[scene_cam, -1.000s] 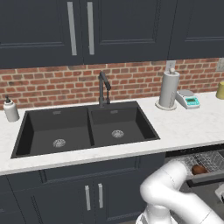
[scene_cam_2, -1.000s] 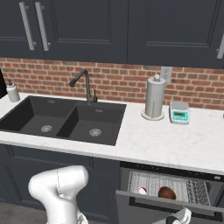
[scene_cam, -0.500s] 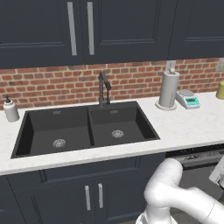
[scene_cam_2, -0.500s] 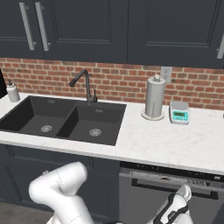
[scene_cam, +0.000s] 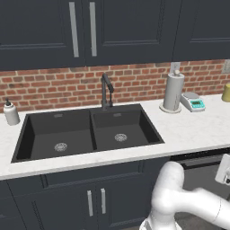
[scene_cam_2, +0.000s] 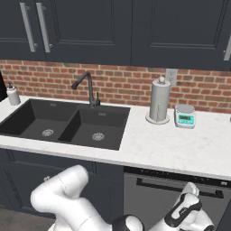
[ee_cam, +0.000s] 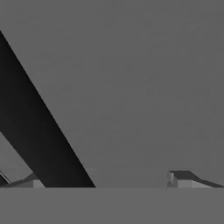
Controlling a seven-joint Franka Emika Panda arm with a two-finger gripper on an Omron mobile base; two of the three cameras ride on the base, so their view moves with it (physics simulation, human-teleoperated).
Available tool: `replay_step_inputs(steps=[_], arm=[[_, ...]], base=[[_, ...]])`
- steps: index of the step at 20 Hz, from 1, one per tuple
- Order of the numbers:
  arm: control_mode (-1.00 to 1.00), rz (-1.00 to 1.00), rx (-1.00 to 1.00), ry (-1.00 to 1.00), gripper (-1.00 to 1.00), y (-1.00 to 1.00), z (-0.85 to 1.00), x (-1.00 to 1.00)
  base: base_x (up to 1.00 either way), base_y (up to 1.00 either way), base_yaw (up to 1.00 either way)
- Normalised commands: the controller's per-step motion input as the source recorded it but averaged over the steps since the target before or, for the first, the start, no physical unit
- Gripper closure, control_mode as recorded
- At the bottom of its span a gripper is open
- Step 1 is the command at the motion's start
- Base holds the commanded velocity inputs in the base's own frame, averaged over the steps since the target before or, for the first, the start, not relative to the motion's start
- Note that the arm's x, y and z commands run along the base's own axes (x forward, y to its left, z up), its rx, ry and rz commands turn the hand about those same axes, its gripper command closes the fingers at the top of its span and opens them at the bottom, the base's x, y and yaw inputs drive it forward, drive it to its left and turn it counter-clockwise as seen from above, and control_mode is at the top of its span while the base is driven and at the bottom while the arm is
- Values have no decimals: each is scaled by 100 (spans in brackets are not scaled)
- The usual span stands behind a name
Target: Pick up the cup and bowl from the counter, place them in the dishwasher, and close the dishwasher door.
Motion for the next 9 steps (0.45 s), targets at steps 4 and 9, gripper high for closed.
replay_step_inputs(steps=[4,9], arm=[[-100,10,19,-13,-100,-25,-73,28],[-100,-1,30,-23,-100,-11,-100,25]], base=[[0,0,0],[0,0,0]])
